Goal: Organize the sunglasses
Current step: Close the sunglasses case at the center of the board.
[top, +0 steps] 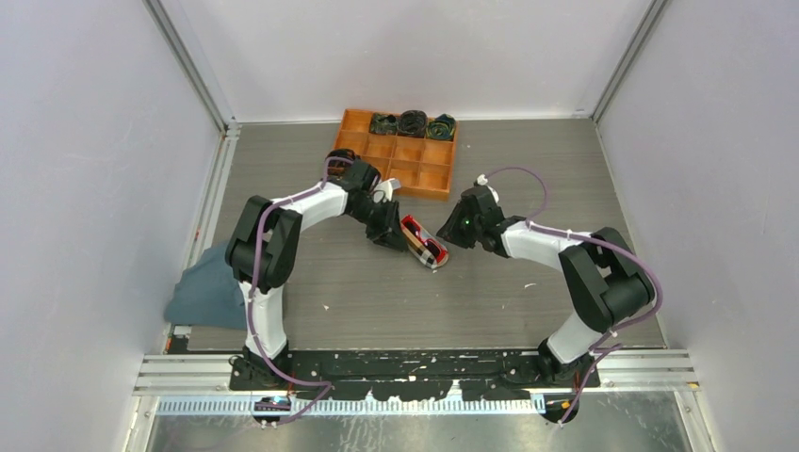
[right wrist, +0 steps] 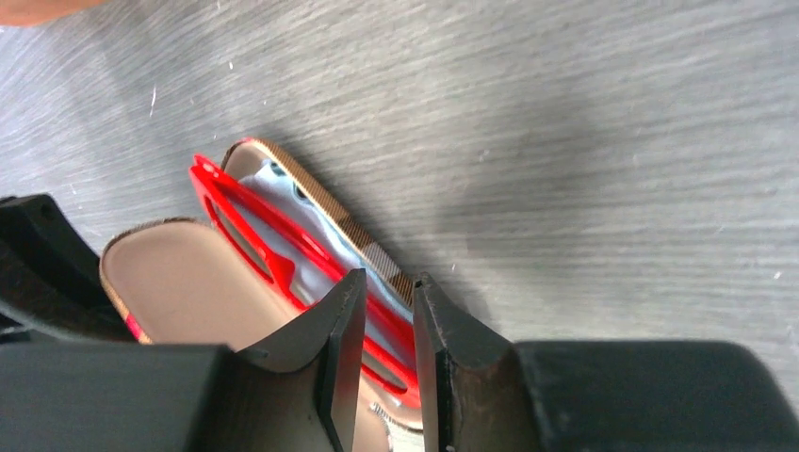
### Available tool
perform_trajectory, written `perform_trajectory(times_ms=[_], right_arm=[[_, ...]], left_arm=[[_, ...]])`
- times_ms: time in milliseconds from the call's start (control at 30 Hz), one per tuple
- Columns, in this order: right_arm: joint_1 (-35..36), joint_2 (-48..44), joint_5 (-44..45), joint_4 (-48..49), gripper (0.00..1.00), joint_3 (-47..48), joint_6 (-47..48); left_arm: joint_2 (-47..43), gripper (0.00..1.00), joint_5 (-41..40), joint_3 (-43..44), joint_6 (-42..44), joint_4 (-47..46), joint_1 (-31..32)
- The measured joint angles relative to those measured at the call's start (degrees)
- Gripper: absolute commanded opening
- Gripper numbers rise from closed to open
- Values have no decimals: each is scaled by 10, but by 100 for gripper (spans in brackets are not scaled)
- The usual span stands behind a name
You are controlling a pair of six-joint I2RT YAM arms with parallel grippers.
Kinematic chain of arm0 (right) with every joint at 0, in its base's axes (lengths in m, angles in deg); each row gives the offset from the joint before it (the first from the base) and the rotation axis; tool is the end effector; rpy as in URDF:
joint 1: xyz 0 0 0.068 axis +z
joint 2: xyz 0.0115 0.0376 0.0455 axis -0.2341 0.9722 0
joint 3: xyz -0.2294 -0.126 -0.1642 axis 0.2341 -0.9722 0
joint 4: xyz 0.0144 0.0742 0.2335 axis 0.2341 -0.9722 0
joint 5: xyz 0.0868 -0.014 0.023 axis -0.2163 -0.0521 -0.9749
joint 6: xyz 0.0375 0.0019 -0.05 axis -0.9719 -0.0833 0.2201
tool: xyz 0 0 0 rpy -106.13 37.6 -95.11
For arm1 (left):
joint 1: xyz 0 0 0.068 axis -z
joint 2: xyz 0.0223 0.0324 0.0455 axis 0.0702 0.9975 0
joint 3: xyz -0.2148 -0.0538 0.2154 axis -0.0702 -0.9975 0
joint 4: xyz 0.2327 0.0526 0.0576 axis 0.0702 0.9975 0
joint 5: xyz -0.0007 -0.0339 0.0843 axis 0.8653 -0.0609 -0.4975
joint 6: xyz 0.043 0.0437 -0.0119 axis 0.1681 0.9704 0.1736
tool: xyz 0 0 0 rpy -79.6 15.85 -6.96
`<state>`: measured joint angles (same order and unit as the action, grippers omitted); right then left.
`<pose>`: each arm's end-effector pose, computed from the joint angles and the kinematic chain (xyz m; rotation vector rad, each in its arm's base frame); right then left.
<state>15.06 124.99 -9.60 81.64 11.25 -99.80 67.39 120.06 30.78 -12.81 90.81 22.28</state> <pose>0.2782 0.1527 0.2059 0.4566 2.4223 0.6698 0.3428 -0.2046 0.1996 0.2002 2.8652 -1.2309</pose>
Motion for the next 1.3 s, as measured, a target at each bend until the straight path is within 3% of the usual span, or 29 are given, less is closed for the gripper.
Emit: perform_trajectory(times_ms=[433, 733, 1300], right_arm=[[-19, 113, -54, -35, 31, 102, 70], [-19, 122, -86, -17, 26, 100, 68], [-3, 123, -69, 35, 24, 76, 43]], left_arm=[[1, 20, -4, 23, 0, 8, 0], [20, 20, 2, 43, 0, 24, 1], [46, 20, 10, 85, 0, 79, 7]])
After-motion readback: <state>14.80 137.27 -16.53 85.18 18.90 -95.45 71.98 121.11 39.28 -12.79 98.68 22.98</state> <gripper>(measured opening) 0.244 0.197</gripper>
